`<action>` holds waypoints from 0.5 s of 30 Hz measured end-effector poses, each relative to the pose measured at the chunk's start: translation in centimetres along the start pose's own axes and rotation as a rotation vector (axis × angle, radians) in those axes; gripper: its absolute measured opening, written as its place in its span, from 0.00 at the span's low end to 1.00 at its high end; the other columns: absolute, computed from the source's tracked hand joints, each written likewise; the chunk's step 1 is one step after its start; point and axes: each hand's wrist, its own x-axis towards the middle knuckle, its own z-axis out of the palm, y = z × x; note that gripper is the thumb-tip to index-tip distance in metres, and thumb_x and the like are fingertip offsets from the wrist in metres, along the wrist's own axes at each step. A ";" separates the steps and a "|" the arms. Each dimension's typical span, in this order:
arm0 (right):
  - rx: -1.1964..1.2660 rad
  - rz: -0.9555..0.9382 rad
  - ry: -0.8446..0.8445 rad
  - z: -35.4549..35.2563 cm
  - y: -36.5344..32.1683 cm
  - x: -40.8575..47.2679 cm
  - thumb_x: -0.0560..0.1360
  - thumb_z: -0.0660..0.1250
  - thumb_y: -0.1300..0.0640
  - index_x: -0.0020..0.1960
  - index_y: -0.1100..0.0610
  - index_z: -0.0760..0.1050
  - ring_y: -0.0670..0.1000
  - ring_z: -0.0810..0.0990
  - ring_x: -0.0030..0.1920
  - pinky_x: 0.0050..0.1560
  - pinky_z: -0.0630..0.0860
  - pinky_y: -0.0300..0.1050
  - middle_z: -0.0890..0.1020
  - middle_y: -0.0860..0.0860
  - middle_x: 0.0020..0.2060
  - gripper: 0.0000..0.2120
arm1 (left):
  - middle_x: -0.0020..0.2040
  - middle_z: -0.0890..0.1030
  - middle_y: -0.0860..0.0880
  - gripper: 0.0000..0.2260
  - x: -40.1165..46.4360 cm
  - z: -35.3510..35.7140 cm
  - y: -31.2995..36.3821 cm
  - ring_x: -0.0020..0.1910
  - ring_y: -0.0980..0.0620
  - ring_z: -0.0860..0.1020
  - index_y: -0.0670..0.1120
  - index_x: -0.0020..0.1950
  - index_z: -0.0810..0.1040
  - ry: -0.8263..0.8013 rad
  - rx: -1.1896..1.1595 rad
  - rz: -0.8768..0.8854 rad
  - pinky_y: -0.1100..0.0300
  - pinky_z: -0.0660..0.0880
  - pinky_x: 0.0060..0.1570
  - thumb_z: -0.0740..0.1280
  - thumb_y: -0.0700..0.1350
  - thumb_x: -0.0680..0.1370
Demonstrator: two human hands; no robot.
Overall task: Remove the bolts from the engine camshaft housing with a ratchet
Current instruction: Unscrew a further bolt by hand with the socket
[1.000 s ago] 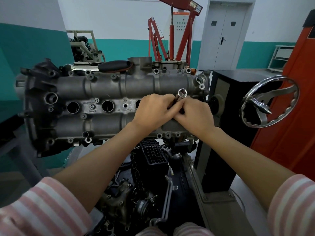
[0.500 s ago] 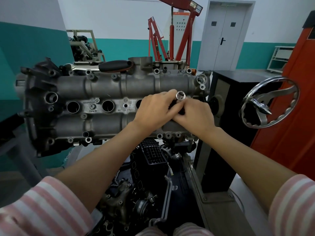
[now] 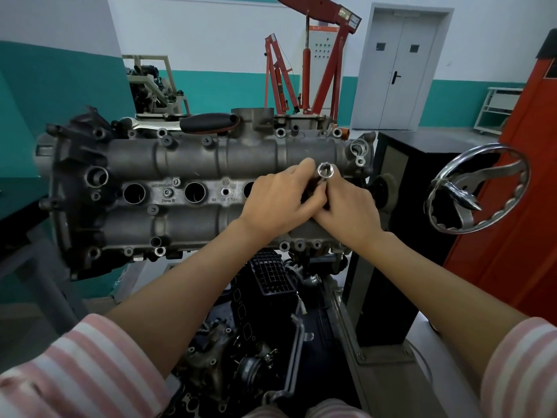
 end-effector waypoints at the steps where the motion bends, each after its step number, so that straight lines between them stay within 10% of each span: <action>1: -0.003 -0.004 -0.004 0.1 0.1 0.0 0.74 0.60 0.49 0.46 0.58 0.64 0.50 0.72 0.26 0.25 0.63 0.37 0.70 0.44 0.29 0.12 | 0.29 0.67 0.55 0.12 0.0 0.0 0.0 0.27 0.48 0.72 0.44 0.40 0.65 -0.014 0.006 0.004 0.58 0.64 0.27 0.60 0.51 0.78; 11: 0.417 0.243 0.151 -1.9 -1.0 -1.9 0.75 0.57 0.61 0.41 0.57 0.69 0.45 0.71 0.31 0.31 0.68 0.44 0.73 0.45 0.31 0.05 | 0.24 0.65 0.53 0.24 1.6 -1.5 1.1 0.27 0.51 0.67 0.49 0.25 0.59 -0.130 0.197 -0.048 0.60 0.56 0.25 0.58 0.58 0.78; 15: 0.683 0.681 -0.119 -3.4 -2.9 -1.3 0.79 0.53 0.53 0.37 0.61 0.74 0.48 0.74 0.23 0.24 0.68 0.40 0.79 0.51 0.25 0.19 | 0.24 0.61 0.54 0.22 2.0 -2.9 2.7 0.27 0.51 0.64 0.48 0.26 0.58 -0.130 0.292 -0.081 0.61 0.52 0.25 0.53 0.57 0.76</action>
